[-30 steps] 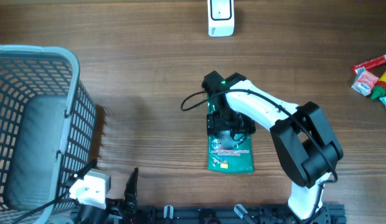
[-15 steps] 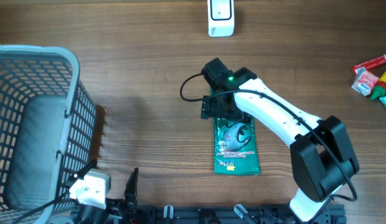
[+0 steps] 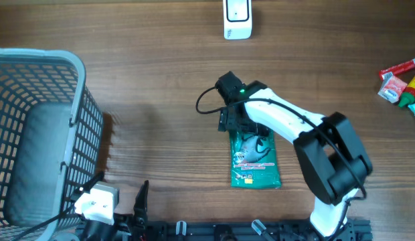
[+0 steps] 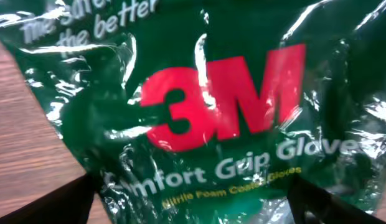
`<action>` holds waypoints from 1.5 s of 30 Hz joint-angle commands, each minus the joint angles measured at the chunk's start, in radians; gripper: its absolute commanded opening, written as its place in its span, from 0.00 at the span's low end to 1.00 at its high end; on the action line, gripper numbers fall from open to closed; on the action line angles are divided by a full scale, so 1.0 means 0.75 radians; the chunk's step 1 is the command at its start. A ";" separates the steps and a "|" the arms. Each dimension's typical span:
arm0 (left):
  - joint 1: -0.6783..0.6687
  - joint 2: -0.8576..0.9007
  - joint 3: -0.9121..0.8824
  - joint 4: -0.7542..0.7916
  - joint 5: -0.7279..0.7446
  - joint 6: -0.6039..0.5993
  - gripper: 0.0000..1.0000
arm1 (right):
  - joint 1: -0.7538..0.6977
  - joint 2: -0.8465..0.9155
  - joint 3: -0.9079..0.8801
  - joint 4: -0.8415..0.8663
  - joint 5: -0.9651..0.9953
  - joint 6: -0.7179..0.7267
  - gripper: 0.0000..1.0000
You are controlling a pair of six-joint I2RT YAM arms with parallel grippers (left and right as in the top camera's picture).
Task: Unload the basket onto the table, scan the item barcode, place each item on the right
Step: 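Grasp the glove packet's top edge and lift it off the table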
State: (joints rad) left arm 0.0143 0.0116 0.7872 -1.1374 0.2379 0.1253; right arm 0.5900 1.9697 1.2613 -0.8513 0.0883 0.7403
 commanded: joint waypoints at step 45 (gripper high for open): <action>0.007 -0.010 0.003 0.004 0.021 0.000 1.00 | -0.006 -0.157 0.022 -0.357 -2.217 -1.798 0.04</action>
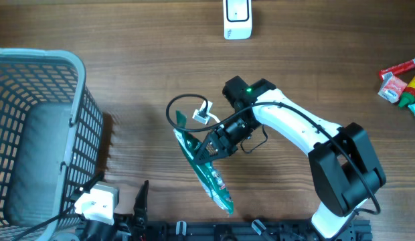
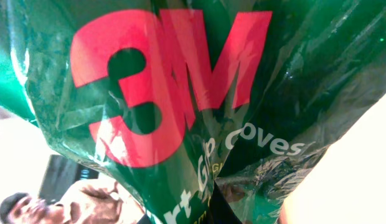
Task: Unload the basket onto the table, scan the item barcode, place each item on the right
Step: 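Grasp the glove packet's top edge and lift it off the table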
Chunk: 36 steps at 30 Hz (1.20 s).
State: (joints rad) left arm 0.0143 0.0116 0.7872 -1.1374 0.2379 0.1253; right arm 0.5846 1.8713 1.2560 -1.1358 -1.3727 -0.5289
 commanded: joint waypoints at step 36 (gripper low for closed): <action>0.007 -0.010 0.003 0.004 0.021 0.000 1.00 | -0.086 -0.025 0.002 1.015 -0.335 1.276 0.04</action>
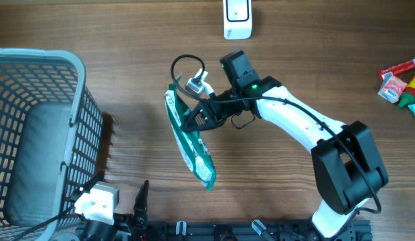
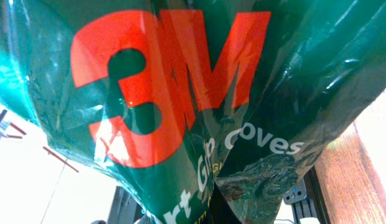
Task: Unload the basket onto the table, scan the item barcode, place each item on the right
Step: 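Grasp the glove packet's top edge and lift it off the table, then raise the packet toward the scanner while the left arm moves in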
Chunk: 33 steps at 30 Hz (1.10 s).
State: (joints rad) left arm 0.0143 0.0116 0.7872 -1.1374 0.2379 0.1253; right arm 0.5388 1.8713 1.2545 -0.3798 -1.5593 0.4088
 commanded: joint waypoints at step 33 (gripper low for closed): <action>0.005 0.227 -0.590 1.315 0.728 -1.554 1.00 | -0.263 -0.287 0.004 0.017 -0.086 0.408 0.04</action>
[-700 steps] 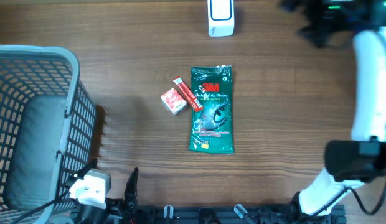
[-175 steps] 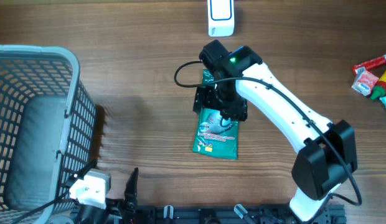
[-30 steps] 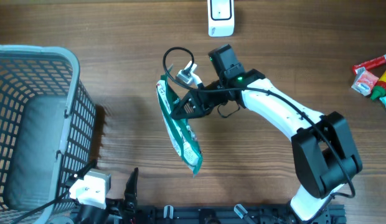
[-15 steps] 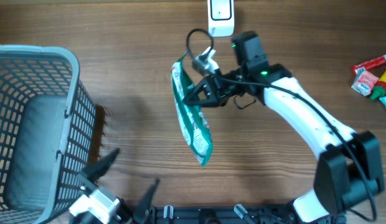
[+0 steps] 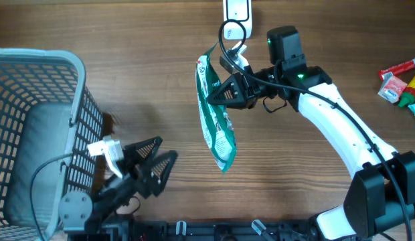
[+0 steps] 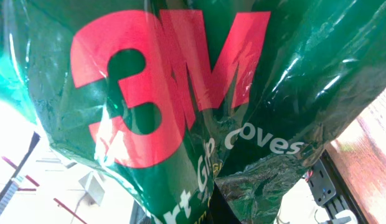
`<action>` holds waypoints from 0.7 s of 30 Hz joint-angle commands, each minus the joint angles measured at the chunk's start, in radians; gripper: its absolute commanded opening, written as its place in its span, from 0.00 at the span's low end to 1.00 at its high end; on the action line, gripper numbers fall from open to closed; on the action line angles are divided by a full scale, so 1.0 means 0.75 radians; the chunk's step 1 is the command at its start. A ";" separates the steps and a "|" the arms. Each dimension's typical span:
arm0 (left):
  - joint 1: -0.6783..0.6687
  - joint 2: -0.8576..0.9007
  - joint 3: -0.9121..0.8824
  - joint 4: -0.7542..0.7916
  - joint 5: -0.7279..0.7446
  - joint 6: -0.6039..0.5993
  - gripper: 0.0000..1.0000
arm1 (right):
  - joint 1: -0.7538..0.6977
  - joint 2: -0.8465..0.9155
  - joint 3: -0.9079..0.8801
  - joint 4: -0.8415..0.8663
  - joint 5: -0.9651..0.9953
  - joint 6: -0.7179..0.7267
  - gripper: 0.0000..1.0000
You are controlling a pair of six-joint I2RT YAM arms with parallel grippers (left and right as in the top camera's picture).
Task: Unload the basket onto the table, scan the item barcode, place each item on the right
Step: 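Raise the packet toward the scanner while the left arm moves in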
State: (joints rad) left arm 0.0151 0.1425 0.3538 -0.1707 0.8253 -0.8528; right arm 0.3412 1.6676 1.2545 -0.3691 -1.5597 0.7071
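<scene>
A green 3M glove packet (image 5: 214, 124) hangs on edge above the table's middle, its upper end just below the white scanner (image 5: 235, 10) at the far edge. My right gripper (image 5: 225, 92) is shut on the packet's upper part. The right wrist view is filled by the packet (image 6: 180, 93) with its red 3M logo; the fingers are hidden behind it and no barcode shows. My left gripper (image 5: 154, 156) stands open at the near left, beside the basket, with nothing in it.
A grey mesh basket (image 5: 79, 67) fills the left side of the table. Red, yellow and green packages (image 5: 401, 84) lie at the right edge. A black cable (image 5: 227, 32) loops from the right wrist close to the scanner.
My right gripper has moved right and farther back with the packet, up to just below the scanner. The left arm has come up from the near edge, its open gripper now in view.
The packet first lay flat on the table with my right gripper down on its top end. Then it hung lifted in that gripper at the near middle. Then it was farther back and left, and now it hangs just under the scanner.
</scene>
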 commanded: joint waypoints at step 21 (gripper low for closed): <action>-0.547 1.210 -0.013 0.988 -0.220 -0.734 0.84 | -0.027 -0.016 0.004 0.004 -0.085 0.111 0.04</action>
State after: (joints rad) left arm -0.3550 0.9508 0.3420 0.5728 0.6697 -1.3605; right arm 0.3328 1.6676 1.2514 -0.3698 -1.5589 0.7639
